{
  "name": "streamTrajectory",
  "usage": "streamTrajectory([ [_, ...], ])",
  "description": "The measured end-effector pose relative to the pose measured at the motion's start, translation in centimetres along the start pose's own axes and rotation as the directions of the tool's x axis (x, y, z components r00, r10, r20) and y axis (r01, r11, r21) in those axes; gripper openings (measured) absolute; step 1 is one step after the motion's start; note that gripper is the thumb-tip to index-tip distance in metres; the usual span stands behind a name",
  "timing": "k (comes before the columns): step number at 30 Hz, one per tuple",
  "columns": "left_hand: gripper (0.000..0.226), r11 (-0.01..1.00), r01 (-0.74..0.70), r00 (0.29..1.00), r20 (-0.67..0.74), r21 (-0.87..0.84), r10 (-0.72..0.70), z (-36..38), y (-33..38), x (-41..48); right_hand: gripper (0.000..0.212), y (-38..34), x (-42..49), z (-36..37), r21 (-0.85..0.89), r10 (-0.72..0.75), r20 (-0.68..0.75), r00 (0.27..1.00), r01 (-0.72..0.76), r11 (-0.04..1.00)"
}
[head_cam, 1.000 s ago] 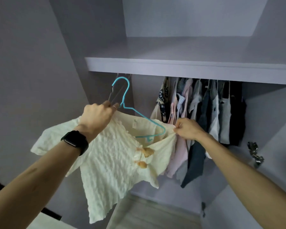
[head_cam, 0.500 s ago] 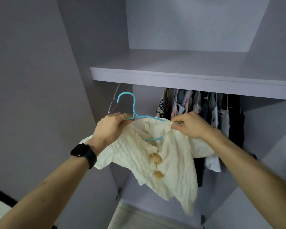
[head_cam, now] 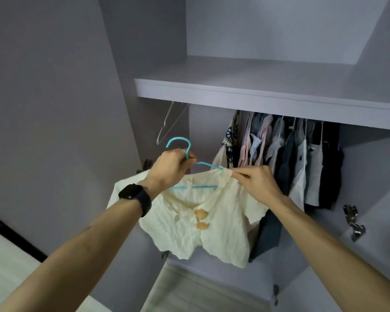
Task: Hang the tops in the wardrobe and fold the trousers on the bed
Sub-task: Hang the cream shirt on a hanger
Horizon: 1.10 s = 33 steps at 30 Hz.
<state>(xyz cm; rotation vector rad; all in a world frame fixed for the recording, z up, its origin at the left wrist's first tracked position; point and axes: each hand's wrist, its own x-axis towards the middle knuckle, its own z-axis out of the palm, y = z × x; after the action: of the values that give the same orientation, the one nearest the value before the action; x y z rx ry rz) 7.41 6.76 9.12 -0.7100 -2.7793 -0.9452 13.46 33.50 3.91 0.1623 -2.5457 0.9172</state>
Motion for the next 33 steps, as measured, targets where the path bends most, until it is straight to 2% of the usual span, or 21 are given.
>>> streamTrajectory([
  [2,0.022,0.995,-0.021,1.0,-0.002,0.1,0.021,-0.1,-0.2,-0.2,0.017,-0.2,-0.5,0.1,0.043,-0.056,-0.145,0.988,0.063,0.997],
  [4,0.022,0.995,-0.041,0.999,-0.014,0.093,0.043,-0.2,-0.2,0.0,0.019,-0.3,-0.7,-0.1,0.026,-0.09,-0.21,0.973,0.098,0.995],
  [6,0.02,0.996,-0.068,0.998,-0.014,0.052,0.069,-0.7,0.0,0.3,0.026,0.0,-0.6,-0.4,-0.018,-0.041,-0.132,0.99,0.039,0.999],
  [8,0.018,0.995,-0.098,0.995,0.001,0.027,0.098,-1.1,0.5,0.6,0.044,0.0,-0.1,-0.6,-0.034,0.047,-0.026,0.999,-0.048,0.998],
  [9,0.018,0.993,-0.113,0.994,0.008,0.024,0.112,-1.2,0.8,0.7,0.045,-0.3,0.4,-0.4,-0.029,0.045,0.005,0.999,-0.045,0.999],
  [13,0.019,0.982,-0.161,0.987,0.002,0.095,0.162,-1.3,1.4,1.4,0.016,-1.9,2.0,0.7,-0.103,-0.076,0.002,0.997,0.075,0.992],
  [16,0.019,0.983,-0.119,0.992,-0.028,0.142,0.124,-1.4,0.8,1.6,0.014,-3.0,1.5,1.3,-0.135,-0.168,-0.124,0.978,0.151,0.979],
  [18,0.019,0.985,-0.09,0.995,-0.04,0.148,0.096,-1.4,0.5,1.6,0.014,-3.9,0.6,1.9,-0.119,-0.274,-0.17,0.946,0.257,0.959],
  [20,0.019,0.991,-0.078,0.995,-0.047,0.112,0.083,-1.5,0.3,1.5,0.022,-4.4,-0.1,2.4,-0.106,-0.284,-0.081,0.955,0.275,0.956],
  [22,0.019,0.994,-0.076,0.997,-0.011,0.073,0.077,-1.8,0.0,1.6,0.042,-4.1,0.1,1.7,-0.066,-0.113,-0.033,0.993,0.111,0.992],
  [24,0.019,0.996,-0.078,0.997,0.026,0.048,0.077,-2.1,-0.2,1.6,0.049,-3.6,0.9,0.7,-0.068,-0.043,-0.015,0.999,0.042,0.997],
  [28,0.018,0.996,-0.085,0.994,0.065,0.008,0.085,-2.0,0.1,1.9,0.021,-3.9,2.2,-0.6,-0.149,-0.162,0.196,0.967,0.193,0.97],
  [33,0.013,0.997,-0.073,0.995,0.07,-0.007,0.073,-0.7,1.2,2.4,0.017,-4.3,1.5,-0.9,-0.173,-0.143,0.284,0.948,0.197,0.965],
])
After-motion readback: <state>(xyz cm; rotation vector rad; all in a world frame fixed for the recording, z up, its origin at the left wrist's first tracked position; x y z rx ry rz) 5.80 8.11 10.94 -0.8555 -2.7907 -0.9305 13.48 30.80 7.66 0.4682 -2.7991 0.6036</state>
